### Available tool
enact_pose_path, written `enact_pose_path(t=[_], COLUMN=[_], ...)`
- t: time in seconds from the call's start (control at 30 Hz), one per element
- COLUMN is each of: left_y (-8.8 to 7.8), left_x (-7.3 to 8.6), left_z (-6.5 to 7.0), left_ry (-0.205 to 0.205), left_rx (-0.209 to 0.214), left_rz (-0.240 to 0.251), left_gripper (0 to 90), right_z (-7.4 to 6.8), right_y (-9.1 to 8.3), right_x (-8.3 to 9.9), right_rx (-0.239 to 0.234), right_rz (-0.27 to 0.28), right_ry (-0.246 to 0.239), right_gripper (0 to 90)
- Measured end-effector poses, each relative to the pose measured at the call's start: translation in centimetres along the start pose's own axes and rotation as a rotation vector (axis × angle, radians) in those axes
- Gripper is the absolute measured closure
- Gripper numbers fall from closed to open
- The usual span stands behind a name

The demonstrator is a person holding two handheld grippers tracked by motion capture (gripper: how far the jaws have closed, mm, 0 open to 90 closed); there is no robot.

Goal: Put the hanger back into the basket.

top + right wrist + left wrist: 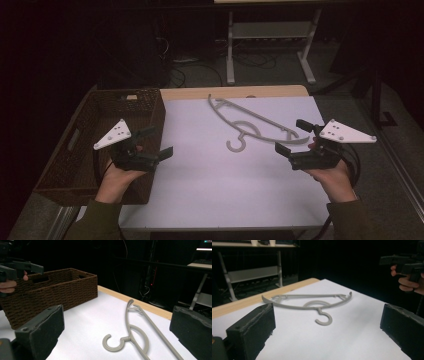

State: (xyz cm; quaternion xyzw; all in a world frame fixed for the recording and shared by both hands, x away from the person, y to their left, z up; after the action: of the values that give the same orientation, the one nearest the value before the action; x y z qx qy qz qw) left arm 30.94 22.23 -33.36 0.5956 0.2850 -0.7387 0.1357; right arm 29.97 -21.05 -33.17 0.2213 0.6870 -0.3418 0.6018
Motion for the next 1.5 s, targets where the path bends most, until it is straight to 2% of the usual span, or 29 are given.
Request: enact_pose_path(t=[0.1, 0.17, 0.2, 0.23, 0.43, 0.57, 0.6, 0.67, 0.73, 0.8, 0.83, 0.87, 0.9, 1.13, 1.17, 1.2, 1.23, 1.3, 1.33, 1.43, 1.5], left_y=[0.8, 1.3, 2.0, 2.0, 3.7, 4.6, 4.8, 5.2, 5.5, 5.9, 5.9, 6.0, 6.1, 6.5, 6.6, 6.6, 6.6, 6.7, 6.7, 6.7, 6.7], left_x=[0.1, 0.3, 0.5, 0.5, 1.6, 2.2, 2.4, 2.8, 3.2, 3.8, 3.8, 4.1, 4.3, 5.4, 5.5, 5.5, 5.5, 5.5, 5.5, 5.5, 5.6], left_z=[0.6, 1.0, 1.5, 1.5, 2.7, 3.4, 3.5, 3.7, 3.8, 3.9, 3.9, 4.0, 4.0, 4.2, 4.2, 4.3, 4.3, 4.3, 4.3, 4.3, 4.3], left_ry=[0.013, 0.014, 0.016, 0.016, 0.025, 0.024, 0.026, 0.028, 0.023, 0.026, 0.026, 0.026, 0.024, 0.018, 0.021, 0.025, 0.026, 0.026, 0.028, 0.028, 0.032], left_rx=[-0.005, 0.007, 0.023, 0.023, 0.048, 0.064, 0.07, 0.075, 0.079, 0.088, 0.088, 0.09, 0.093, 0.104, 0.105, 0.108, 0.111, 0.114, 0.116, 0.119, 0.122], left_rz=[-0.049, -0.081, -0.107, -0.107, -0.166, -0.183, -0.19, -0.202, -0.212, -0.223, -0.223, -0.222, -0.226, -0.242, -0.241, -0.248, -0.247, -0.242, -0.242, -0.241, -0.243], left_gripper=[0.0, 0.0, 0.0, 0.0, 0.0, 0.0, 0.0, 0.0, 0.0, 0.0, 0.0, 0.0, 0.0, 0.0, 0.0, 0.0, 0.0, 0.0, 0.0, 0.0, 0.0], right_z=[0.2, 0.3, 0.4, 0.4, 1.0, 1.4, 1.6, 1.8, 2.3, 2.6, 2.6, 3.0, 3.0, 4.6, 4.8, 5.4, 5.4, 5.8, 5.8, 6.5, 6.7], right_y=[0.3, 0.6, 0.9, 0.9, 2.2, 3.6, 4.5, 4.9, 6.4, 7.5, 7.5, 8.5, 8.5, 12.3, 12.9, 14.2, 14.2, 16.1, 16.1, 18.2, 18.7], right_x=[0.2, 0.5, 0.7, 0.7, 1.4, 1.7, 2.0, 2.1, 2.4, 2.7, 2.7, 3.0, 3.0, 4.2, 4.4, 5.0, 5.0, 5.7, 5.7, 6.3, 6.4], right_rx=[0.009, 0.012, 0.019, 0.019, 0.027, 0.022, 0.023, 0.021, 0.008, 0.01, 0.01, 0.005, 0.005, 0.031, 0.03, 0.026, 0.026, 0.021, 0.021, 0.03, 0.028], right_rz=[-0.023, -0.044, -0.074, -0.074, -0.158, -0.203, -0.233, -0.247, -0.291, -0.32, -0.32, -0.338, -0.338, -0.42, -0.429, -0.456, -0.456, -0.497, -0.497, -0.525, -0.531], right_ry=[-0.005, -0.005, -0.004, -0.004, 0.006, 0.013, 0.021, 0.021, 0.037, 0.033, 0.033, 0.031, 0.031, 0.018, 0.034, 0.031, 0.031, 0.029, 0.029, 0.009, 0.006], right_gripper=[0.0, 0.0, 0.0, 0.0, 0.0, 4.8, 10.3, 13.8, 25.1, 35.7, 35.7, 46.5, 46.5, 79.6, 83.6, 89.2, 89.2, 89.3, 89.3, 89.4, 89.3])
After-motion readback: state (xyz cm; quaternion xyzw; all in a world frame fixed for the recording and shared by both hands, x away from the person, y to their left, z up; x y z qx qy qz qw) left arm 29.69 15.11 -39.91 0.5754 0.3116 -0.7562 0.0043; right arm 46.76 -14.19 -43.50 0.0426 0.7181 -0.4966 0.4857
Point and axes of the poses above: each handheld gripper's, and its own axes: y roughly forward along the jaws, x roughly out of its underside, z roughly to its right, the point moved 3 cm from there along y, roughly forward along the jaws, and after that the axes turned 2 degrees about x, right-handed, at the moved point
